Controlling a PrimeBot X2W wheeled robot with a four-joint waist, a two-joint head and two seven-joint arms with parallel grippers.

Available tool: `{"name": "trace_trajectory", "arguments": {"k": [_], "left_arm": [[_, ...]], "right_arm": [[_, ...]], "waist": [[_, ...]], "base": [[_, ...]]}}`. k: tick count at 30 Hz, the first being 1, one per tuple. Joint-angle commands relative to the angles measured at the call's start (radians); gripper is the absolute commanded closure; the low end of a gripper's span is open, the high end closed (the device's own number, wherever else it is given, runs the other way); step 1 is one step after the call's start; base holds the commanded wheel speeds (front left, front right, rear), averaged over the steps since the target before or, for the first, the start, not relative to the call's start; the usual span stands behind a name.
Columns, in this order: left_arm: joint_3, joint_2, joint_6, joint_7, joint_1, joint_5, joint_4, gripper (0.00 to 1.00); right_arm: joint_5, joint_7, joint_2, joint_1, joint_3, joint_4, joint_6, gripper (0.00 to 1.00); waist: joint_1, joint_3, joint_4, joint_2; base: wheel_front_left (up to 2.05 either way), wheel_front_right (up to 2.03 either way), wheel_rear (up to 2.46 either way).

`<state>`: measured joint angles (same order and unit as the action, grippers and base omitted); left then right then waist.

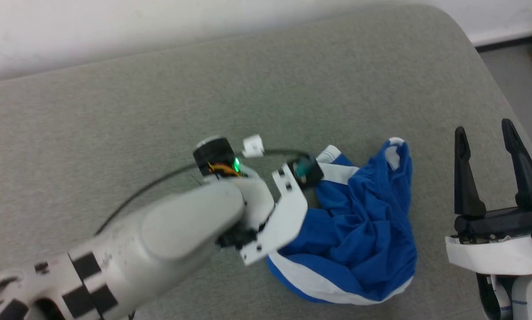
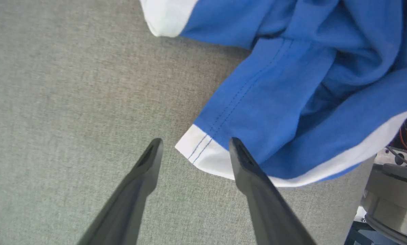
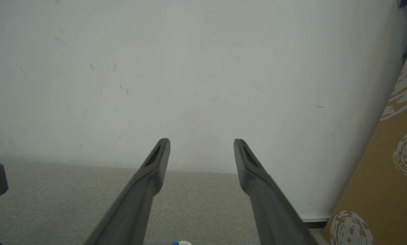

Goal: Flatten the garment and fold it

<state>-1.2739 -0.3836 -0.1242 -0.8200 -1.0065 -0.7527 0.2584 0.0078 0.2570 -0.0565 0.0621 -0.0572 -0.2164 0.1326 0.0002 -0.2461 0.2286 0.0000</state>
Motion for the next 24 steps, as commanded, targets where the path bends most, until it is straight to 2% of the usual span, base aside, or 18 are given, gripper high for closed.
{"name": "trace_trajectory", "arguments": {"k": [1, 4, 10, 11, 12, 17, 20, 22, 24], "left_arm": [[-0.006, -0.002, -0.006, -0.04, 0.038, 0.045, -0.02, 0.0], [-0.006, -0.022, -0.006, -0.072, 0.081, 0.106, -0.041, 0.0], [-0.006, -0.049, -0.006, -0.125, 0.157, 0.15, -0.054, 0.0], [-0.006, -0.054, -0.006, -0.1, 0.152, 0.137, -0.051, 0.54], [-0.006, -0.054, -0.006, -0.059, 0.141, 0.13, -0.049, 1.0], [0.004, -0.066, -0.006, 0.235, 0.061, 0.041, 0.009, 1.0], [0.065, -0.089, -0.005, 0.39, 0.052, 0.014, 0.047, 1.0], [0.116, -0.112, 0.015, 0.476, 0.066, -0.003, 0.067, 1.0], [0.141, -0.125, 0.03, 0.512, 0.077, -0.014, 0.075, 1.0]], "right_arm": [[-0.005, 0.005, 0.005, 0.018, 0.002, 0.004, -0.002, 0.0], [0.014, 0.005, 0.006, 0.035, 0.004, 0.011, -0.002, 0.0], [0.027, 0.005, 0.006, 0.039, -0.003, 0.022, -0.002, 0.0], [0.027, 0.005, 0.006, 0.037, -0.009, 0.022, -0.002, 0.0], [0.026, 0.005, 0.006, 0.034, -0.014, 0.021, -0.002, 0.0], [0.012, 0.005, 0.006, 0.002, -0.032, 0.017, -0.002, 0.0], [0.0, 0.005, 0.006, -0.02, -0.039, 0.011, -0.002, 0.0], [-0.006, 0.005, 0.006, -0.032, -0.041, 0.008, -0.002, 0.0], [-0.009, 0.005, 0.006, -0.036, -0.041, 0.005, -0.002, 0.0]], "waist": [[-0.0002, -0.052, 0.051, 0.0], [-0.0002, -0.073, 0.068, 0.0], [-0.0002, -0.074, 0.062, 0.0], [-0.0002, -0.069, 0.054, 0.0], [-0.0002, -0.06, 0.043, 0.0], [-0.0002, -0.002, -0.025, 0.0], [-0.0002, 0.033, -0.069, 0.0], [-0.0002, 0.051, -0.096, 0.0], [-0.0002, 0.058, -0.108, 0.0]], "base": [[0.0, 0.0, 0.0], [0.0, 0.0, 0.0], [0.0, 0.0, 0.0], [0.0, 0.0, 0.0], [0.0, 0.0, 0.0], [0.0, 0.0, 0.0], [0.0, 0.0, 0.0], [0.0, 0.0, 0.0], [0.0, 0.0, 0.0]]}}
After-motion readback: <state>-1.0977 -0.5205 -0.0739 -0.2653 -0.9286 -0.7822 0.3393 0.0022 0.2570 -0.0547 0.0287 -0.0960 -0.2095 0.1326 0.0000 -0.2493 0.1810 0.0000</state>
